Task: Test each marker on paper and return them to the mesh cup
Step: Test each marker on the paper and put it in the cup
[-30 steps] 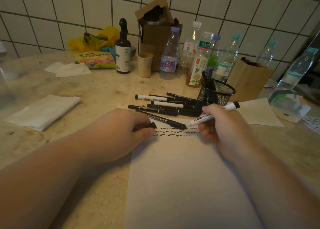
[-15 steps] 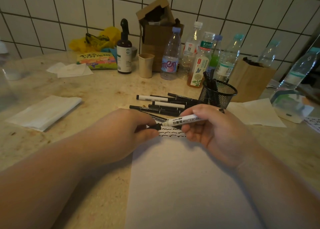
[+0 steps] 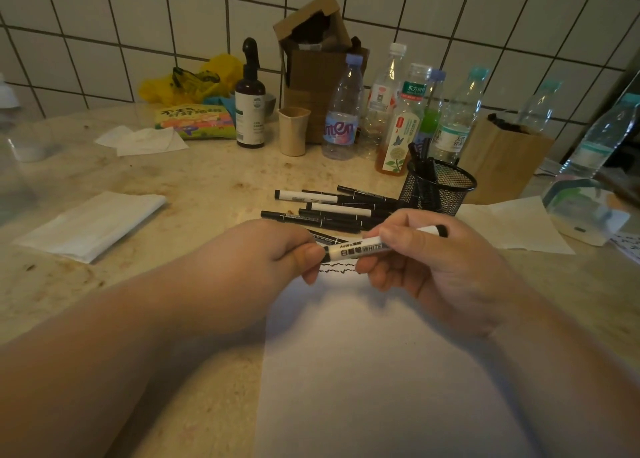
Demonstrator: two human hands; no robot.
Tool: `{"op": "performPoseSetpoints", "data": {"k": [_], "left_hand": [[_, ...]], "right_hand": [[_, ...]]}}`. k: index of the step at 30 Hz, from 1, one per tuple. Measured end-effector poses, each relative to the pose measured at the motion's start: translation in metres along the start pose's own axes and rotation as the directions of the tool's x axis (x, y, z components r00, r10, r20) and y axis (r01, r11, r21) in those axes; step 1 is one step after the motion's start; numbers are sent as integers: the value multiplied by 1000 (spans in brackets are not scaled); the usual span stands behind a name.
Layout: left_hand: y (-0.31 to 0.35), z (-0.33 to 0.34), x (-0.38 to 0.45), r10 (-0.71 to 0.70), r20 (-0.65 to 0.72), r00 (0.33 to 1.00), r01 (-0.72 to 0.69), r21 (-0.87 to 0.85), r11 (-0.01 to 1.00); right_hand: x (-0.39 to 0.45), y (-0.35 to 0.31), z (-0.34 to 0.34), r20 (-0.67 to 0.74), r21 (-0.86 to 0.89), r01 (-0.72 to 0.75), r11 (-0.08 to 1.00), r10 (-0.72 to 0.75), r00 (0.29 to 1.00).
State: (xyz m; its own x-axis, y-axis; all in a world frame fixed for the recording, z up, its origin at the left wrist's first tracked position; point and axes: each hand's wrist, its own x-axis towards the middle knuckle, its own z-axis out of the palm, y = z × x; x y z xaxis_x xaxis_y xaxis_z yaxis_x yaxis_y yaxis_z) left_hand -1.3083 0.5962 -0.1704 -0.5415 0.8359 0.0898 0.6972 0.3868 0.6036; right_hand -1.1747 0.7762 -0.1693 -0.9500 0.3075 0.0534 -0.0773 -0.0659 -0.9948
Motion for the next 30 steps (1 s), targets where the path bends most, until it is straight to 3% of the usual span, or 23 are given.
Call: {"op": "performPoseSetpoints", "data": {"k": [4,7,13,17,20,22,25,30], "left_hand": [[1,-3,0,-38,86,996,42,-39,998],[-3,-2,2,-50,76,996,53,-41,998],[0,3,6,12,-18,1000,-15,-158,987],[-4,4,5,-31,-39,999,29,-41,999],[-5,7,4,-33,-7,999,33,16,999],[-5,9,5,-16,9,1000,16,43,999],[-4,8,5,-27,3,1000,26,68,997],[-7,9,6,-32,-3,999,32,89,996]], "right_hand": [[0,0,0,80,-68,33,997,-27,996],[2,1,3,61,-138,60,989,-52,997],[3,0,2,-133,-145,251,957,-270,954],[7,-10,-17,-385,138,438,889,-359,850],[9,-16,-31,-495,89,513,854,-409,767],[10,-15,-34,-512,-37,490,871,-438,739],[14,-12,-30,-540,-199,339,919,-392,745],[24,-7,-34,-638,-251,213,944,-327,697]]}}
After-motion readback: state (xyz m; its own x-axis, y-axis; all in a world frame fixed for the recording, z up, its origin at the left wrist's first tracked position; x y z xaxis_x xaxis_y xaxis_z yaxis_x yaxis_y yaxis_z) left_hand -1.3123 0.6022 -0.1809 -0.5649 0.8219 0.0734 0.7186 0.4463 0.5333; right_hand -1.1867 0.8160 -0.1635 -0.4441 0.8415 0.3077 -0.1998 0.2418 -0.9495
